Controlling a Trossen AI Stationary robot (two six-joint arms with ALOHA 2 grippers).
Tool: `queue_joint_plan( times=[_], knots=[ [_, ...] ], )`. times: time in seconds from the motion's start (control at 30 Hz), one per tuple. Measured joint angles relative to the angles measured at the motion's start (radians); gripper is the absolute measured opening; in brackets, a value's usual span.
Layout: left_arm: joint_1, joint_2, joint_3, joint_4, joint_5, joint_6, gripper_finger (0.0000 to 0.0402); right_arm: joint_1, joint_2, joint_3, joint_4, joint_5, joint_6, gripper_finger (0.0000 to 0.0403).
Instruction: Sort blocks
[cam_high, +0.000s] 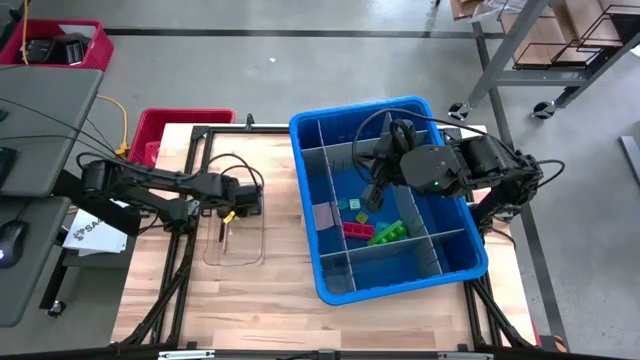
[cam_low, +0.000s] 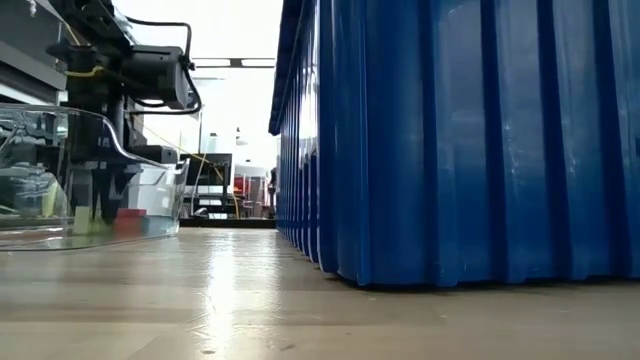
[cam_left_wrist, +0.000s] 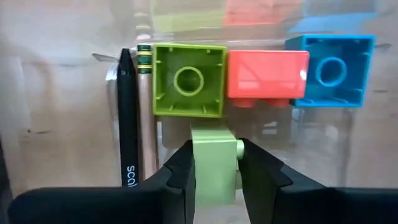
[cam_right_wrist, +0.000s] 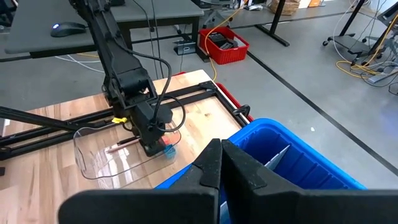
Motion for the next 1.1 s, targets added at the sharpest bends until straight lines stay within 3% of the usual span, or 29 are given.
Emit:
queue_joint_plan(
  times=[0.17, 0.33, 0.43, 0.57, 0.67, 0.8, 1.1],
  knots=[
    [-0.001, -0.084, 0.024, -0.101, -0.015, 0.081, 0.0081, 0.0, 0.0, 0.0, 0.0, -0.001, 0.0, 0.0],
    [-0.001, -0.216, 0.109, -0.237, -0.112, 0.139, 0.0081, 0.0, 0.0, 0.0, 0.0, -0.002, -0.001, 0.0],
    [-0.001, -0.285, 0.18, -0.191, -0.184, 0.19, 0.0081, 0.001, 0.0, 0.0, 0.0, -0.002, -0.004, 0.0],
    [0.006, -0.287, 0.273, 0.002, -0.213, 0.366, 0.0081, 0.0, 0.0, 0.0, 0.0, 0.0, 0.0, 0.0],
    [0.016, -0.209, 0.345, 0.204, -0.194, 0.491, 0.0081, 0.001, 0.0, 0.0, 0.002, 0.027, 0.0, 0.0],
    [0.02, -0.013, 0.496, 0.388, -0.111, 0.66, 0.0081, 0.0, 0.0, 0.0, 0.017, 0.036, 0.0, 0.0],
    [0.019, 0.451, 0.991, 0.406, -0.001, 1.005, 0.0081, 0.001, 0.0, 0.0, 0.102, 0.016, 0.0, 0.0]
  ],
)
